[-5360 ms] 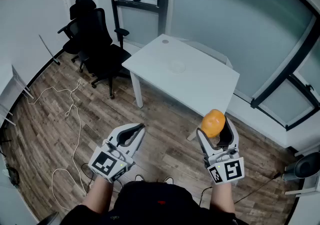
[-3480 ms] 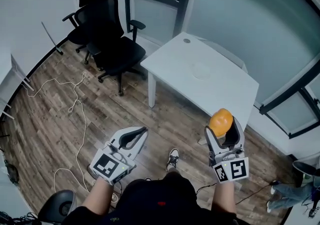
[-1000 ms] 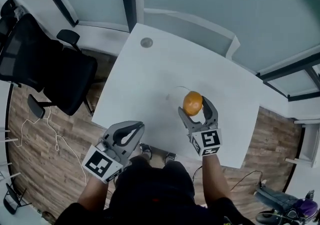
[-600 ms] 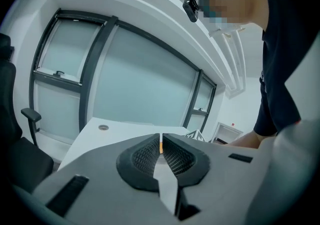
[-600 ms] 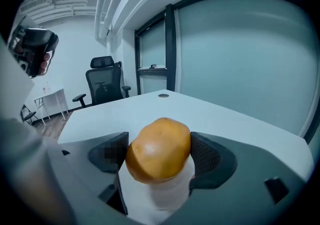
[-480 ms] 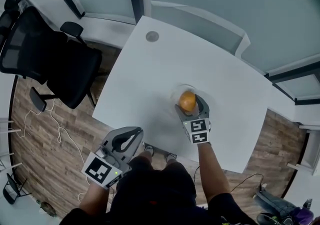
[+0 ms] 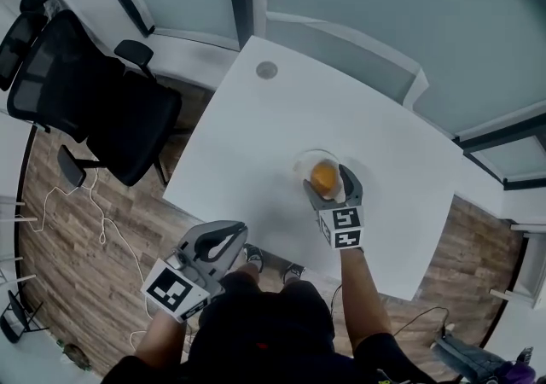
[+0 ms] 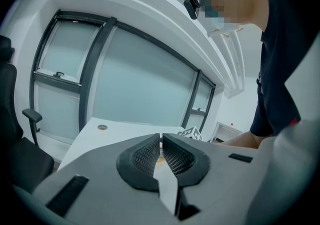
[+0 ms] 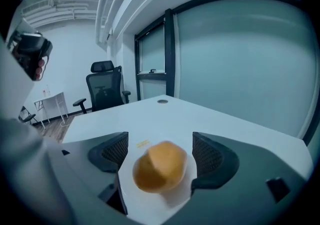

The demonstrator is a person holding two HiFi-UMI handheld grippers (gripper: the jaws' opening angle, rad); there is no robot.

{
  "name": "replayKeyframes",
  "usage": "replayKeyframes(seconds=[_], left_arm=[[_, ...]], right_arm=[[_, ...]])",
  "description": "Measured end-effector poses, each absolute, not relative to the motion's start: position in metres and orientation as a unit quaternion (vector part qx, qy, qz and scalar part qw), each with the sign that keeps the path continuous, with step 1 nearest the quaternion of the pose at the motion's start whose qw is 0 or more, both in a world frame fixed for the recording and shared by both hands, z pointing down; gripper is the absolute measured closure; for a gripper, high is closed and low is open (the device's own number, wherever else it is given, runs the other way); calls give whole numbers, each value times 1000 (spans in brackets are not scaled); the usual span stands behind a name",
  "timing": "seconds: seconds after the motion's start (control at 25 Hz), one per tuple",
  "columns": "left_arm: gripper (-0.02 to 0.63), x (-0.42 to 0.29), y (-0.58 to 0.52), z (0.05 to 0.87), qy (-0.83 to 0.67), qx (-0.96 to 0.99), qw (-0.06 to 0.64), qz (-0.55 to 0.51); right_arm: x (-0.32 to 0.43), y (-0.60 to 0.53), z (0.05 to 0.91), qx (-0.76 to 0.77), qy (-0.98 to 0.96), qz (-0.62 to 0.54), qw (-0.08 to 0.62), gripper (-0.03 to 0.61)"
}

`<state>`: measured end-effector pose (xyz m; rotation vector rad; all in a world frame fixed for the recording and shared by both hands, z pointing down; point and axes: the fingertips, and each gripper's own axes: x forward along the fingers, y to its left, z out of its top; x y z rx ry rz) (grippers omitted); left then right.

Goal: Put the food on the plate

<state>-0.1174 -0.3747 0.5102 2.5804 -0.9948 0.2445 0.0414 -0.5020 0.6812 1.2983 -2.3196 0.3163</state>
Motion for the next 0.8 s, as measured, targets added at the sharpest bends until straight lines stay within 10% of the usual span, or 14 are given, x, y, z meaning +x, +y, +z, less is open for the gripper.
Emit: replayKeyframes(seconds=[0.28,0.4,0.8], left_arm=[[578,-98,-365,462,-340,928,138,60],[580,-84,-358,437,-331,936,113,45],[578,-32,-344,368,-296,954,39,-9]], right_arm=[[70,-459,520,493,-865,42,80,203],[79,-421,450,487,-873,0,12,419],[89,-334,325,460,-879,-119,-31,538]])
